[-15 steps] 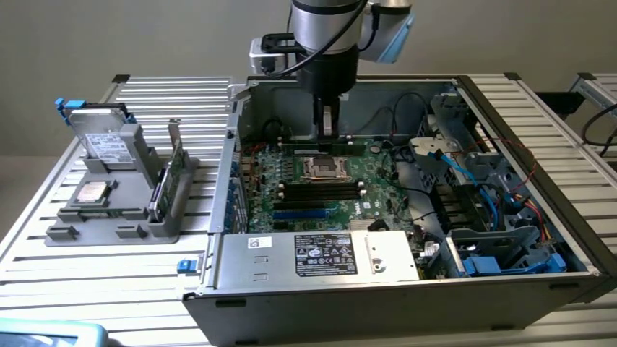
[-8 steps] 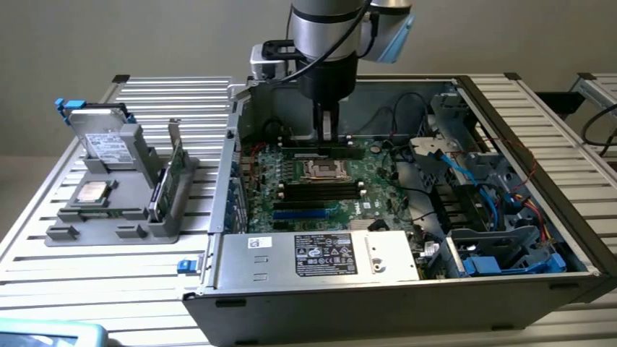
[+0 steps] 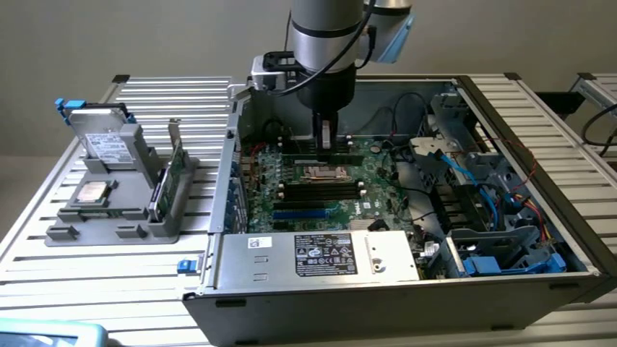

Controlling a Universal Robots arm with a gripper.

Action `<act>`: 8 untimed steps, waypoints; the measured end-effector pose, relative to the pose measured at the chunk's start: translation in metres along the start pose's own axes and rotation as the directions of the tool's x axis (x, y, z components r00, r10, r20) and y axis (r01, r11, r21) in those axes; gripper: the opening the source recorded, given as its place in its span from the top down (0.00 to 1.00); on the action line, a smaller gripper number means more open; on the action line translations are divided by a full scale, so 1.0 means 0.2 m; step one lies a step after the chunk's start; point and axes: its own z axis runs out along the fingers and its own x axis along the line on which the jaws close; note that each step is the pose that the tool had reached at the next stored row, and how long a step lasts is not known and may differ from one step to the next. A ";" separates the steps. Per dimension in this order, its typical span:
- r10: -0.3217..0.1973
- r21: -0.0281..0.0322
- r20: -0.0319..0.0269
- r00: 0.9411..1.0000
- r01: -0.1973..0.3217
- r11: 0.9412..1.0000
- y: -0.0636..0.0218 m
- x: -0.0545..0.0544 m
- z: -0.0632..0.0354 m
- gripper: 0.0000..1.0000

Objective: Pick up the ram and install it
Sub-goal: 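Insert the ram into the slot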

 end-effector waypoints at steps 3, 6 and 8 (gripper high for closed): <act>0.000 0.000 0.000 1.000 0.000 1.000 0.000 0.01 0.026 0.87; -0.002 0.000 0.000 1.000 0.002 1.000 -0.002 0.02 0.054 0.87; -0.005 -0.001 0.000 1.000 0.005 1.000 -0.004 0.02 0.071 0.87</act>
